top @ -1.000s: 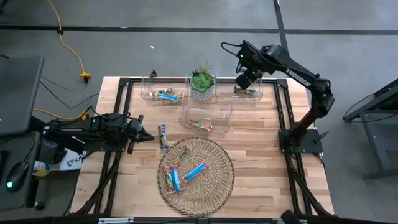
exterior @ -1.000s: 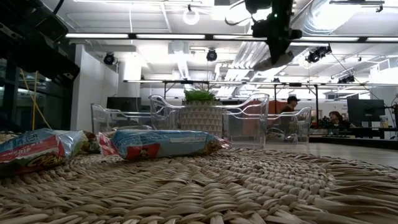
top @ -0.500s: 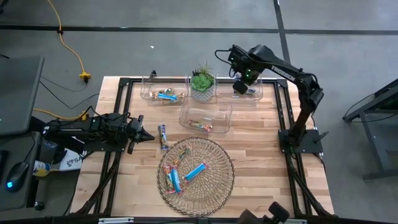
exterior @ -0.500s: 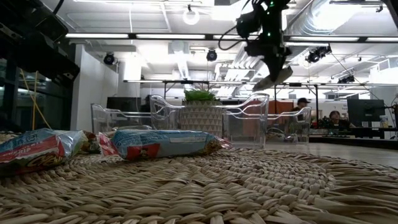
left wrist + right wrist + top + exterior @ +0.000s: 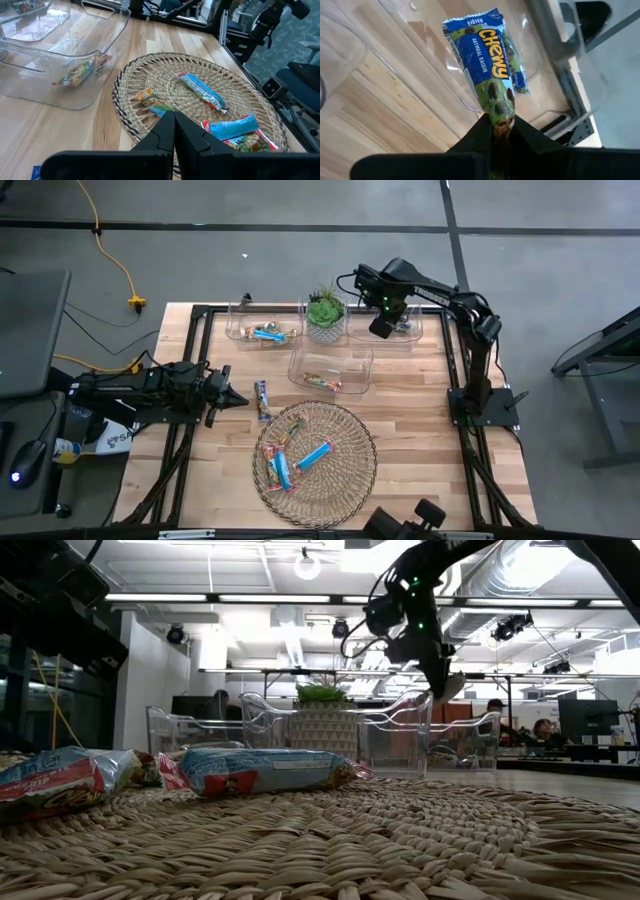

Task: Pick and place Granola Bars by type
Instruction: Put the blue granola bar into the top right transparent bin

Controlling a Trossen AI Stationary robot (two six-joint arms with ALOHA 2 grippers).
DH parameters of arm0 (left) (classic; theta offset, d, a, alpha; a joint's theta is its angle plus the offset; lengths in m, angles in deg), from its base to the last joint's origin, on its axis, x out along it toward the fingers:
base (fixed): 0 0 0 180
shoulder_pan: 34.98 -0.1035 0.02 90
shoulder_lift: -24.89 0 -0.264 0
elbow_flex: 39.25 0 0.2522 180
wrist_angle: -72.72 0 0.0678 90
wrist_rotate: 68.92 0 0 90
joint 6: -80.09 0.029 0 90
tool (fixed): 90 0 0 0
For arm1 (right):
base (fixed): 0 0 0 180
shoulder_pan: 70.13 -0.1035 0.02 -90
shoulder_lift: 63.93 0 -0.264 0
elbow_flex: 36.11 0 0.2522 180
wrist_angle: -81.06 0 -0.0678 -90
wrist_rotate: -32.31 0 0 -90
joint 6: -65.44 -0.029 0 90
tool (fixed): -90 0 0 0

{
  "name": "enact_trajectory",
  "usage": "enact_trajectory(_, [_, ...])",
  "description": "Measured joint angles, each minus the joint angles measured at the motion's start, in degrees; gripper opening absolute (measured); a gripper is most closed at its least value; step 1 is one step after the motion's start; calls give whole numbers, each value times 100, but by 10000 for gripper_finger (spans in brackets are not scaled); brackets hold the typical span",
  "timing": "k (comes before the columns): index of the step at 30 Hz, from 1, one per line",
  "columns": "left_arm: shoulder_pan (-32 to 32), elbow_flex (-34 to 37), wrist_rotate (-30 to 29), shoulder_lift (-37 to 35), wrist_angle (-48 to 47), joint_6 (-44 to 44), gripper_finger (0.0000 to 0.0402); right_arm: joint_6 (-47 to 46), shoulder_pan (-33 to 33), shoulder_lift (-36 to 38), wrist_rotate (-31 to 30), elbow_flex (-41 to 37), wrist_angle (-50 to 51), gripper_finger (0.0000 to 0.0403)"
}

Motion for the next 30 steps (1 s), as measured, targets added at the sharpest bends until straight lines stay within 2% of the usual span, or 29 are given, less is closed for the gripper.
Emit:
enact_trajectory(12, [0,1,-4,0,0,0,1,576,-2,-327,645,0,-138,32])
enact_trajectory(20, [0,-1,-26,0,0,0,1,552,32,-345,824,0,-348,32])
enact_trajectory(30, [0,0,-24,0,0,0,1,557,33,-345,468,0,-246,32])
